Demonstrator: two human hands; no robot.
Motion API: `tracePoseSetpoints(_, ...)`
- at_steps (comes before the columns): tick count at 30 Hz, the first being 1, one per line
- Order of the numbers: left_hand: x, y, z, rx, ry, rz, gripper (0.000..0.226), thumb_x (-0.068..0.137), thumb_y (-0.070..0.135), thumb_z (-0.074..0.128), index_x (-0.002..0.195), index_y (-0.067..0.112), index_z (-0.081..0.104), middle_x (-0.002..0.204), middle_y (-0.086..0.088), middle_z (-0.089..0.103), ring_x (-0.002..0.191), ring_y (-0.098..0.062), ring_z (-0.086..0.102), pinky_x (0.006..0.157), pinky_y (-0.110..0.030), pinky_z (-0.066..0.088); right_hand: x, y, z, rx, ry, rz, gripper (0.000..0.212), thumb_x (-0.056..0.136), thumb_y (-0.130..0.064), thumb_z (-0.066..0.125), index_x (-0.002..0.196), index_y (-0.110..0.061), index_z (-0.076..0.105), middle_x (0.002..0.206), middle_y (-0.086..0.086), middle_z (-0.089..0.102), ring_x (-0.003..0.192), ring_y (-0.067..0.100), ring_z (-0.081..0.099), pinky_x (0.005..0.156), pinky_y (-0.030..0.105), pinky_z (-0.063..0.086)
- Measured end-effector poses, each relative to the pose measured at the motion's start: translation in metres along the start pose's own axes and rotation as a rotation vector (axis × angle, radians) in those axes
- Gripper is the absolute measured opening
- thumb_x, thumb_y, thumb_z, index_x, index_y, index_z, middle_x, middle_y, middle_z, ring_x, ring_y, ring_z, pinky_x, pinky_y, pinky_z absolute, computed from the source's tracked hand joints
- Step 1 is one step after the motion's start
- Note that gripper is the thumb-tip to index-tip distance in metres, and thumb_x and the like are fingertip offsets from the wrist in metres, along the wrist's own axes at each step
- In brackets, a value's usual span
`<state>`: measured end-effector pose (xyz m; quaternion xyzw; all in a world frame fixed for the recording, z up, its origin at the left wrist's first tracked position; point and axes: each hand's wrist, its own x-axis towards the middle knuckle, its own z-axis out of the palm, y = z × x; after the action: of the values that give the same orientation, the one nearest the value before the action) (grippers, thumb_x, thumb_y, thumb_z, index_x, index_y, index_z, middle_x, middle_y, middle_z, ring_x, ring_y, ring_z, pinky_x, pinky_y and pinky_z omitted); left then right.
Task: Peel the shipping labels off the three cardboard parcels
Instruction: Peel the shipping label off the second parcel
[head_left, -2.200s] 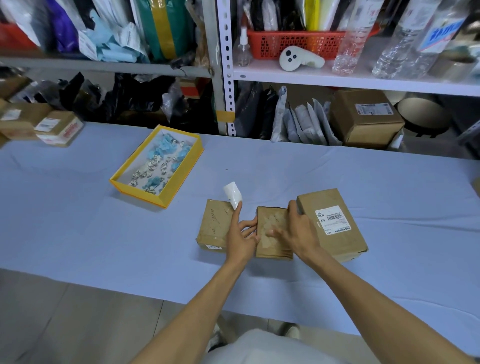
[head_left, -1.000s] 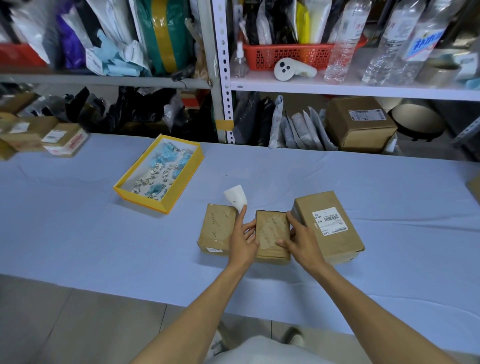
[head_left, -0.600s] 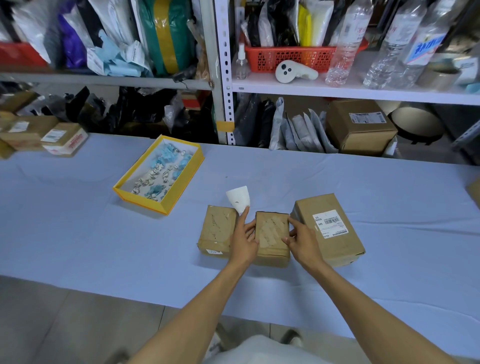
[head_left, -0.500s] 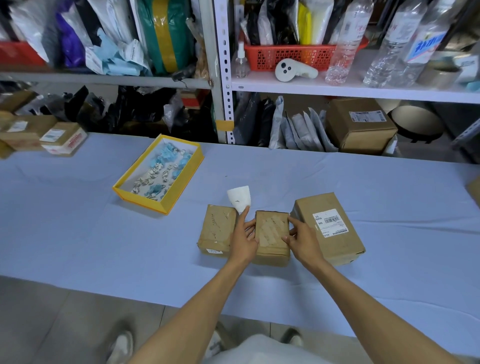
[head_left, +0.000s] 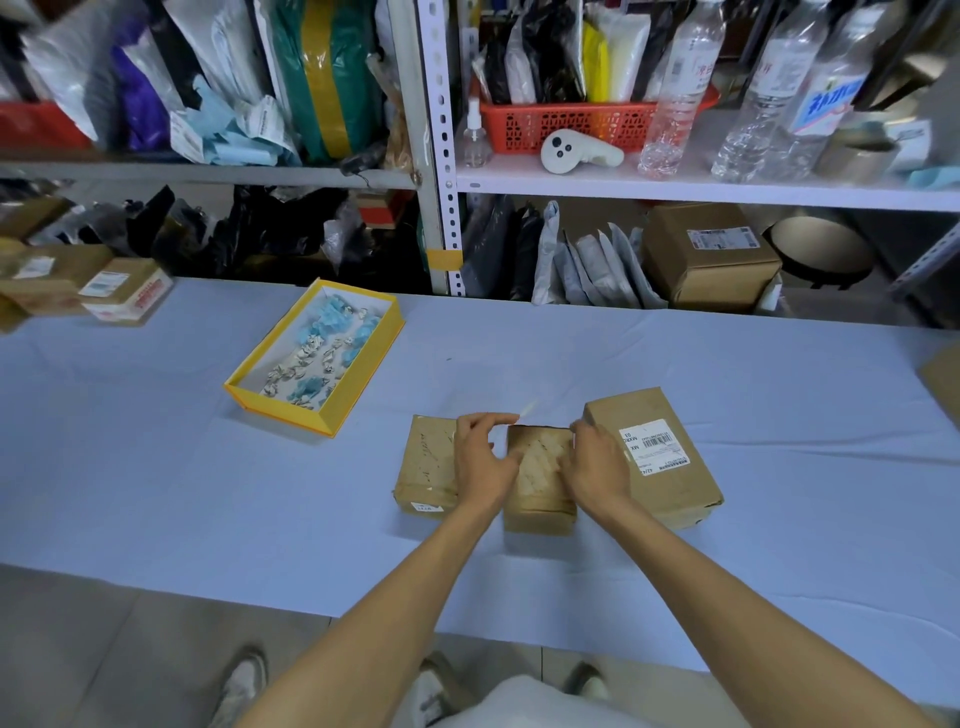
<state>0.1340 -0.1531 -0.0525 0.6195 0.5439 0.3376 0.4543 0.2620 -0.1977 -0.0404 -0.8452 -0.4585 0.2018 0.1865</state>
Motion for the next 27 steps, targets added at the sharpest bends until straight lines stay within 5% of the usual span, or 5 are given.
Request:
tracePoseSetpoints(3,0.001,0.010,0.001,-0.137,0.003,0.008,0.015,0.081,0.009,0.072,0.091,0.019,0.066,0.096,0.006,0.065,0.090,-0.004,0.061,0.080,-0.014,0.047,-0.002,-0.010,-0.004,0.266,0.029,-0.045,0.036,0.092,-0.019,0.058,0.125,-0.003,0.058,0.118,0.014,0.064,0.110,0.029,0.060,0.090,0.036,0.048)
tracePoseSetpoints(8,-0.002,0.019,0.007,-0.251,-0.089,-0.072,0.016,0.084,0.003,0.068,0.079,0.015,0.058,0.076,0.002,0.063,0.074,-0.008,0.061,0.068,-0.015,0.049,-0.006,-0.019,-0.013,0.797,-0.039,0.110,0.018,0.094,-0.012,0.058,0.107,-0.003,0.066,0.084,0.005,0.069,0.071,0.019,0.066,0.063,0.021,0.055)
tracePoseSetpoints(13,-0.006,0.019,0.011,-0.223,-0.108,-0.090,0.013,0.085,0.007,0.068,0.082,0.015,0.059,0.080,-0.001,0.064,0.075,-0.010,0.061,0.065,-0.018,0.051,-0.007,-0.012,-0.012,0.800,0.004,0.046,0.010,0.086,-0.006,0.064,0.081,0.002,0.067,0.075,0.018,0.069,0.071,0.028,0.069,0.073,0.047,0.060)
tracePoseSetpoints(22,-0.009,0.028,0.013,-0.136,0.007,-0.239,0.050,0.076,0.019,0.079,0.119,0.025,0.054,0.098,0.006,0.053,0.091,-0.012,0.056,0.076,-0.020,0.045,-0.013,-0.007,-0.013,0.863,0.085,0.048,0.021,0.082,0.014,0.054,0.089,0.001,0.068,0.065,0.012,0.062,0.050,0.006,0.063,0.052,0.016,0.053)
tracePoseSetpoints(27,-0.006,0.026,0.010,-0.241,-0.095,-0.270,0.007,0.081,0.010,0.074,0.087,0.010,0.070,0.076,0.003,0.069,0.073,-0.013,0.066,0.057,-0.011,0.050,-0.017,0.000,-0.010,0.789,0.106,0.046,0.029,0.082,0.012,0.053,0.086,-0.006,0.075,0.076,0.006,0.072,0.059,0.010,0.070,0.058,0.017,0.053)
